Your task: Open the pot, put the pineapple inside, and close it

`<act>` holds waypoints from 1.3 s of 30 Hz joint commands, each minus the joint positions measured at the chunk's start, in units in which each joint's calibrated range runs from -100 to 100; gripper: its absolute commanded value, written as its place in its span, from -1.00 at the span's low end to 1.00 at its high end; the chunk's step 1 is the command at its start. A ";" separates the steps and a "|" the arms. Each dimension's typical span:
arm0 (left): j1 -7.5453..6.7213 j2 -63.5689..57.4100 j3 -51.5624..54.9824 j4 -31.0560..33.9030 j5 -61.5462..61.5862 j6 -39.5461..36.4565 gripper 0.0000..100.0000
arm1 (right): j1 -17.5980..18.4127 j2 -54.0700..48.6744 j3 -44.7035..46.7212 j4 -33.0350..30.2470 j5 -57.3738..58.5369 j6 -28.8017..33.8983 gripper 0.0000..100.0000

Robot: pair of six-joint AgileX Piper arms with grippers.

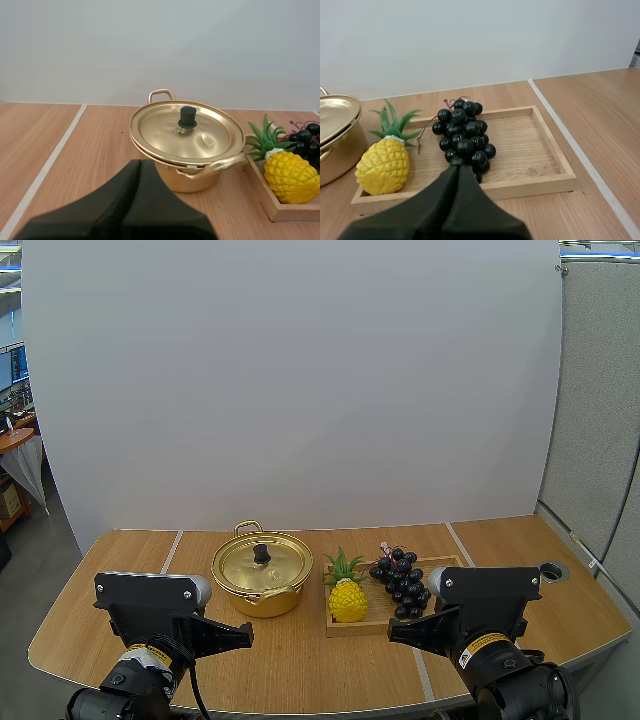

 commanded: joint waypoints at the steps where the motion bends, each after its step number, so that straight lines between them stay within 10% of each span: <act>1: 0.05 -0.21 0.13 0.20 -0.02 -0.36 -1.00 | -0.29 -0.34 0.13 -0.35 -0.31 -0.29 -1.00; 39: 0.05 -0.21 -3.39 0.20 0.16 -0.36 -1.00 | -0.29 -0.34 -3.59 -0.35 -0.73 -0.29 -1.00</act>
